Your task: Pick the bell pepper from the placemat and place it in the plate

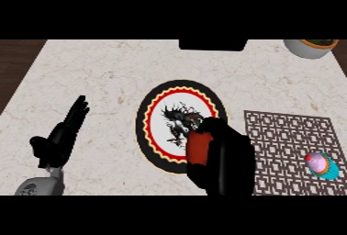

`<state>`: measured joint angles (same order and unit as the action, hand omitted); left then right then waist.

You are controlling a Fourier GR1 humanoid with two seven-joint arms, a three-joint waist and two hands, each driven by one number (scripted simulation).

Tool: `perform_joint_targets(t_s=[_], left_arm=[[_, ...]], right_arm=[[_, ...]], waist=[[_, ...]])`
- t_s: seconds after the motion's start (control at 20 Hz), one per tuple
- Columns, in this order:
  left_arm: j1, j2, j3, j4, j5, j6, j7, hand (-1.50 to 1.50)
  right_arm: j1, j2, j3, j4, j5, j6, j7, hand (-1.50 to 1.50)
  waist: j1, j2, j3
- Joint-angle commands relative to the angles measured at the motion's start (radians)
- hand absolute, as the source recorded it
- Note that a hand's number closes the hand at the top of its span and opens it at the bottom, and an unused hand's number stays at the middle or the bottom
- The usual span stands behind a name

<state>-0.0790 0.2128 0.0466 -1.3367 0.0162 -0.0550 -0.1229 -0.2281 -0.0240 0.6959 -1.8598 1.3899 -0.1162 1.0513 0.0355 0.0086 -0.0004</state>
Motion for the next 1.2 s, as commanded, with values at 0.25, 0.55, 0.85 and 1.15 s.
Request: perform_joint_targets(t_s=[0.25, 0.55, 0.85, 1.15], left_arm=[[-0.003, 0.003, -0.001, 0.017, -0.003, -0.016, -0.010, 0.00], [0.030, 0.026, 0.018, 0.014, 0.002, -0.035, -0.051, 0.00], [-0.012, -0.002, 0.000, -0.013, -0.005, -0.007, 0.017, 0.00], [0.002, -0.003, 0.023, 0.022, -0.003, 0.003, -0.010, 0.00]], right_arm=[[-0.219, 0.023, -0.132, 0.317, -0.162, -0.376, 0.152, -1.50], [-0.302, 0.023, -0.166, 0.516, -0.250, -0.488, 0.183, -1.50], [-0.311, 0.024, -0.198, 0.527, -0.248, -0.745, 0.119, -1.50], [-0.139, 0.024, -0.222, 0.356, -0.344, -0.950, -0.005, -1.50]], waist=[[0.004, 0.003, 0.001], [0.018, 0.002, 0.001], [0.001, -0.004, 0.002], [-0.034, -0.009, 0.003]])
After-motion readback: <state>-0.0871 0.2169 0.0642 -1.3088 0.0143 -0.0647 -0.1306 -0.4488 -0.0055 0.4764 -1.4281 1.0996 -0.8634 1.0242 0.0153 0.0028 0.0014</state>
